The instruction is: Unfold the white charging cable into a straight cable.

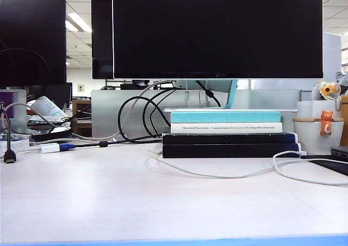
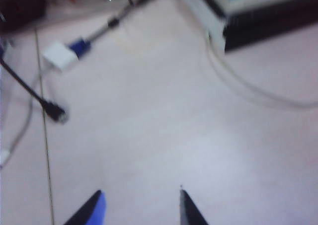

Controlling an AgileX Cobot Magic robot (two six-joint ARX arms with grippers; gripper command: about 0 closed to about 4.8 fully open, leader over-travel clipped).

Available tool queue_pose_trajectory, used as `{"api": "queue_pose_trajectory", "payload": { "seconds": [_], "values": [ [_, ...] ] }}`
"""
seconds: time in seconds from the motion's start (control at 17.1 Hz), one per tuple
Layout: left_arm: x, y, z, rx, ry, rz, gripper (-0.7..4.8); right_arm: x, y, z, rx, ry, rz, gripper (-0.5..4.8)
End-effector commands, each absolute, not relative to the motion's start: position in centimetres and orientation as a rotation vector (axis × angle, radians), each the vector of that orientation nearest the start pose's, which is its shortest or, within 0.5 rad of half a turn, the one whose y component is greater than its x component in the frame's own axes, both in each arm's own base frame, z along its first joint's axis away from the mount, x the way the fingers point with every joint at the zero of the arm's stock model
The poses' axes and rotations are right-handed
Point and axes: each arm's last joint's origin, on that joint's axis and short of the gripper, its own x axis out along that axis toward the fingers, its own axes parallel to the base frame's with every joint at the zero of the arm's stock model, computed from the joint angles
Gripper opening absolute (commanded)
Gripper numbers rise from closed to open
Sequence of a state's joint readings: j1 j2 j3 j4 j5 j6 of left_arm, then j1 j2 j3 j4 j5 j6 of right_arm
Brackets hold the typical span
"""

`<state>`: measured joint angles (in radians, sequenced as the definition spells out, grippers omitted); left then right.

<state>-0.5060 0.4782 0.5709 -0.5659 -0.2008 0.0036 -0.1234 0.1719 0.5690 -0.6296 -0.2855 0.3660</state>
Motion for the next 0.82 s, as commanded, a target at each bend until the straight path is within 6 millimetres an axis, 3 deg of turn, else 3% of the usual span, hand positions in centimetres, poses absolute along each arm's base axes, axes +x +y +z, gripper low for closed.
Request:
{"api": "queue_pose_trajectory", "payload": {
  "seconds": [0.06, 0.29, 0.64, 0.82],
  "values": [
    [8.7, -3.6, 26.8, 0.17, 0.319, -0.123, 1.15, 7.7, -0.1, 26.4, 0.385, 0.09, 0.147, 0.17],
    [7.4, -2.6, 27.3, 0.124, 0.229, -0.049, 1.11, 9.8, -0.1, 23.1, 0.353, -0.161, 0.214, 0.06],
    [3.8, -0.8, 27.7, 0.042, -0.037, -0.1, 0.62, 10.6, 1.2, 18.9, 0.25, -0.113, 0.227, -0.01],
    [4.8, -2.0, 27.3, 0.018, -0.122, -0.295, 0.51, 10.7, 1.5, 18.4, 0.197, -0.119, 0.253, -0.01]
  ]
}}
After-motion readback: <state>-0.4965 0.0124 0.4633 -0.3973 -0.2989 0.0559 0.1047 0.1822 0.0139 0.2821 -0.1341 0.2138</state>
